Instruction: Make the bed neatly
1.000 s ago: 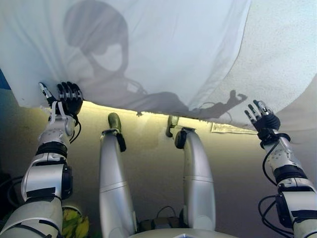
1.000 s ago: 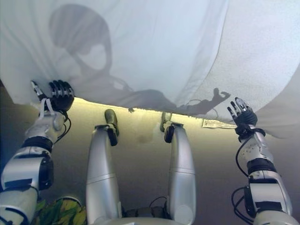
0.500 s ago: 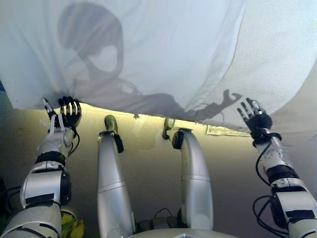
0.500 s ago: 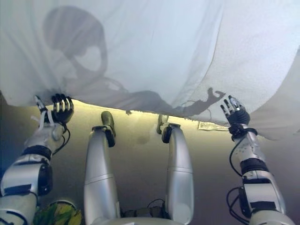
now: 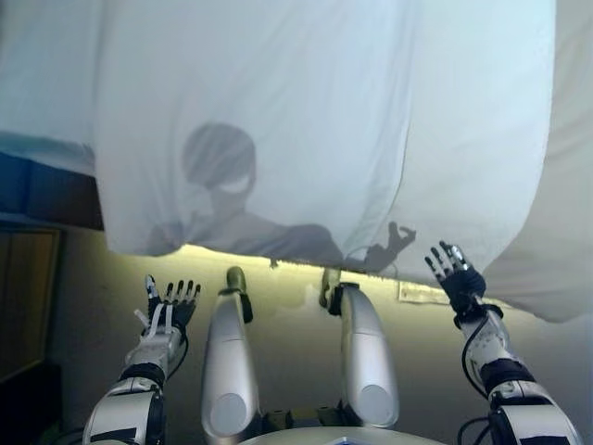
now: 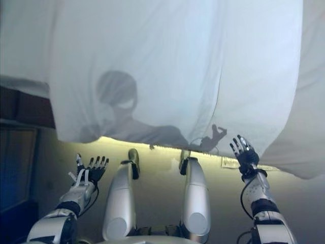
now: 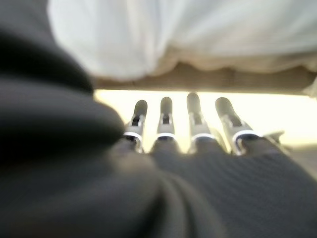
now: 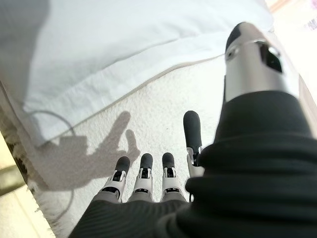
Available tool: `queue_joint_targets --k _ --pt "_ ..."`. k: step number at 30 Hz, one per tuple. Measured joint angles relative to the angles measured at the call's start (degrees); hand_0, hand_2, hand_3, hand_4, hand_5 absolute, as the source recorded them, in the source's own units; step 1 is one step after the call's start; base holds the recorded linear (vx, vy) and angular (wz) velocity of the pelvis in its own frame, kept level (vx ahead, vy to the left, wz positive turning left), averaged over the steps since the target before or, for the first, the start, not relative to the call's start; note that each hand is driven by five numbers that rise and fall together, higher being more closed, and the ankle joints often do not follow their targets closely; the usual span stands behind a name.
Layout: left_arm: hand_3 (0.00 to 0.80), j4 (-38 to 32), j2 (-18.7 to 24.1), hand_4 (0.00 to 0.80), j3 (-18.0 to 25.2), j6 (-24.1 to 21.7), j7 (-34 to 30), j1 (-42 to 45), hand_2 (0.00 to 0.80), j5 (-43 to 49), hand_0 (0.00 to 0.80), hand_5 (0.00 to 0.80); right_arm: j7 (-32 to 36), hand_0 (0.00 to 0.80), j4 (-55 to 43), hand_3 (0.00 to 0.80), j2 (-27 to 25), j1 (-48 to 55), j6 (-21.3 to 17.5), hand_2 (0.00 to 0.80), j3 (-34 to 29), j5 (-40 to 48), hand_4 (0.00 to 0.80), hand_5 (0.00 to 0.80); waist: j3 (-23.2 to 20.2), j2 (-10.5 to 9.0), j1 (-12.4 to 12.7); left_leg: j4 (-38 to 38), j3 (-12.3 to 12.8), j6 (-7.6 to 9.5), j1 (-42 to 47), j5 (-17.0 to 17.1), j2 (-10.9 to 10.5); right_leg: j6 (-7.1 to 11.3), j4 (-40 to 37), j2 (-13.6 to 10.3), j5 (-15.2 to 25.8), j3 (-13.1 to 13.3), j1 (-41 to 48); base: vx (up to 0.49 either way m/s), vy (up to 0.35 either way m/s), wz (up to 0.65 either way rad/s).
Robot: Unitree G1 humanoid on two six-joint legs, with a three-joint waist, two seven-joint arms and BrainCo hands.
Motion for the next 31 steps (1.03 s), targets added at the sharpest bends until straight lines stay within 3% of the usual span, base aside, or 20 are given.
queue_joint_targets --k 6,10,13,20,26,31 --pt "0.0 0.6 -1.8 0.0 0.6 2.2 -2.1 5.4 0.0 7.2 0.0 0.0 2.0 0.0 4.4 0.0 1.7 5.9 0.0 0.0 -0.3 -7.5 0.0 0.0 -7.6 1.57 -0.2 -13.1 2.3 -1.18 13.8 3.5 0.2 0.12 -9.1 1.0 0.9 -2.2 11.7 0.221 -0.074 -0.04" --pt "0.0 3.7 -2.1 0.0 0.6 2.6 -4.4 9.6 0.0 13.6 0.0 0.0 2.2 0.0 11.1 0.0 2.9 8.6 0.8 0.0 -0.4 -14.6 0.0 0.0 -16.1 2.64 -0.1 -24.2 4.5 -1.33 24.1 6.2 0.6 0.94 -20.5 3.1 3.9 -3.2 21.7 0.266 -0.01 -0.11" --pt "0.0 4.5 -2.4 0.0 0.6 2.0 -4.9 12.0 0.0 13.9 0.0 0.0 2.3 0.0 14.9 0.0 5.1 11.4 1.6 0.0 -0.4 -17.3 0.0 0.0 -21.5 3.33 -0.1 -27.8 5.1 -1.06 27.6 6.5 0.1 1.91 -26.4 3.5 6.0 -3.4 26.0 0.181 -0.004 -0.05" --pt "0.0 6.3 -5.3 0.0 0.1 -3.6 -5.3 13.4 0.0 15.7 0.0 0.0 0.5 0.0 21.2 0.0 10.5 14.6 3.4 0.0 -0.5 -17.0 0.0 0.0 -24.8 3.58 0.0 -32.4 6.0 -0.46 33.1 6.9 -1.7 3.37 -36.4 3.3 10.1 -4.0 33.9 0.09 -0.01 -0.02" --pt "0.0 7.7 -7.6 0.0 -6.2 -7.6 -2.6 13.4 0.0 27.1 0.0 0.0 -10.1 0.0 24.6 0.0 11.7 14.4 3.9 0.0 -1.9 -10.7 0.0 0.0 -26.4 3.18 0.0 -33.8 6.2 -0.53 35.3 7.3 -1.9 3.42 -37.4 3.4 10.5 -4.0 35.7 0.064 -0.011 -0.01" --pt "0.0 8.4 -8.9 0.0 -10.7 -7.7 -2.8 14.3 0.0 31.5 0.0 0.0 -10.7 0.0 24.5 0.0 13.4 14.5 3.8 0.0 0.0 -11.5 0.0 0.0 -26.6 2.86 0.1 -34.5 6.2 -0.55 36.9 7.4 -1.8 3.4 -37.5 3.6 10.4 -4.0 37.2 0.048 0.001 -0.01"
